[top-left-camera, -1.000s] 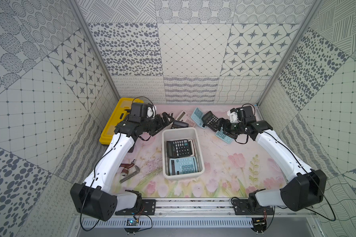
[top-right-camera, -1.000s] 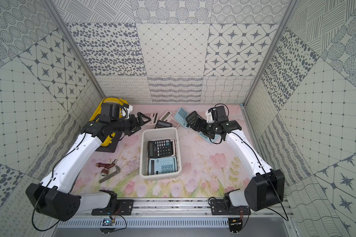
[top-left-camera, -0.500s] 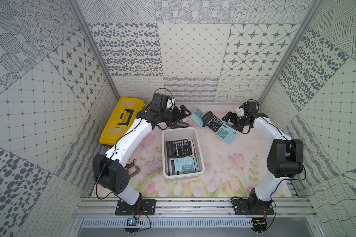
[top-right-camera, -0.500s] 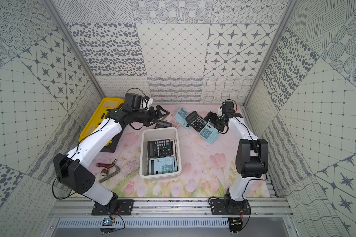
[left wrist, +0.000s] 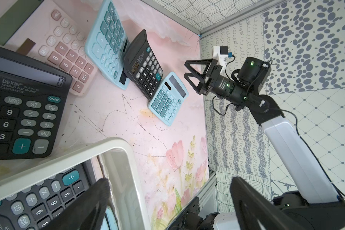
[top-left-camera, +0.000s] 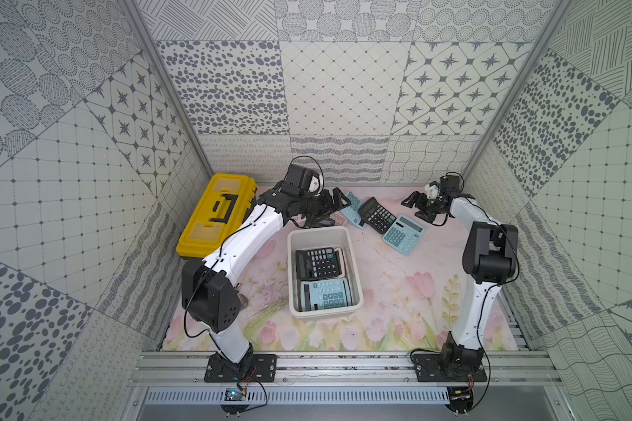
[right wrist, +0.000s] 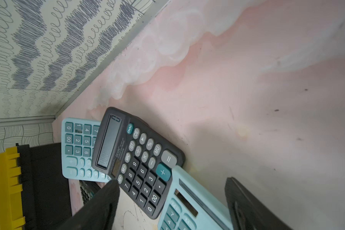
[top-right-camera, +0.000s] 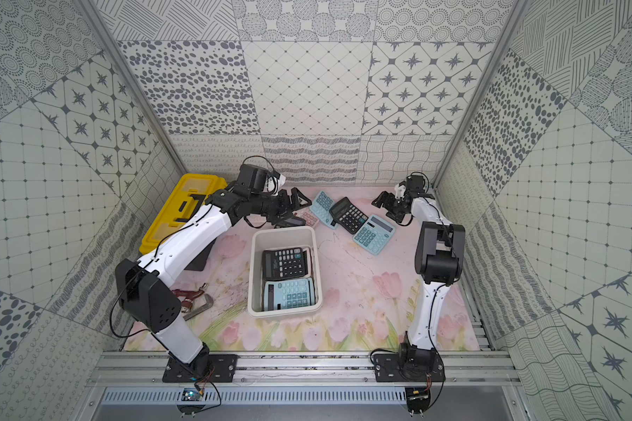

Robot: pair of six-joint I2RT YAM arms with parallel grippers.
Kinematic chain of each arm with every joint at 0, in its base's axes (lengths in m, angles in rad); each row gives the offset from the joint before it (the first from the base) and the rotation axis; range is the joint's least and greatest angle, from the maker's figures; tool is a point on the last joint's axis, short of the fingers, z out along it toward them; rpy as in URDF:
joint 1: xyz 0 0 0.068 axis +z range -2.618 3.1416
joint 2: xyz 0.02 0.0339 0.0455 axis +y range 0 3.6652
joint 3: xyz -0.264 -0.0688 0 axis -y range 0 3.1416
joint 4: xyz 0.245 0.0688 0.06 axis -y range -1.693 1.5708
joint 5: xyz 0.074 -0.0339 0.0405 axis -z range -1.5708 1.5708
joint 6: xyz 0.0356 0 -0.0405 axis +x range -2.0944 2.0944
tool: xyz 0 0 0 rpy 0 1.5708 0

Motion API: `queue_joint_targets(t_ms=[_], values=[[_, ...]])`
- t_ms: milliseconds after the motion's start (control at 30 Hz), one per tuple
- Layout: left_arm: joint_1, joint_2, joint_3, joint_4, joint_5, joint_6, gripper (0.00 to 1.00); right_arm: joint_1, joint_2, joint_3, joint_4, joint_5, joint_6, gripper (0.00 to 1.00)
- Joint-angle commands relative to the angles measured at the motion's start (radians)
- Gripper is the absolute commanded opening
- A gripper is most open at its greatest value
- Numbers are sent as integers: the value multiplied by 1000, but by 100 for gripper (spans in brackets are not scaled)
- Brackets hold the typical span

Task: Put the calculator in the storage box
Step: Adjust the calculator at the center of the board.

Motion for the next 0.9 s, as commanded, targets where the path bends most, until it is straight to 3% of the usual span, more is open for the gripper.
queue_joint_targets(t_ms=[0,167,400,867], values=[[-15,17,30,2,4,14,100,0,54,65,-43,-91,-48,86],[-31,28,43,-3,4,10,100,2,40,8,-53,-120,-72,83],[-68,41,67,-12,7,8,100,10,-107,-172,-50,-111,-102,78],[-198,53,67,14,0,-14,100,4,-572,-770,98,-235,-30,73]])
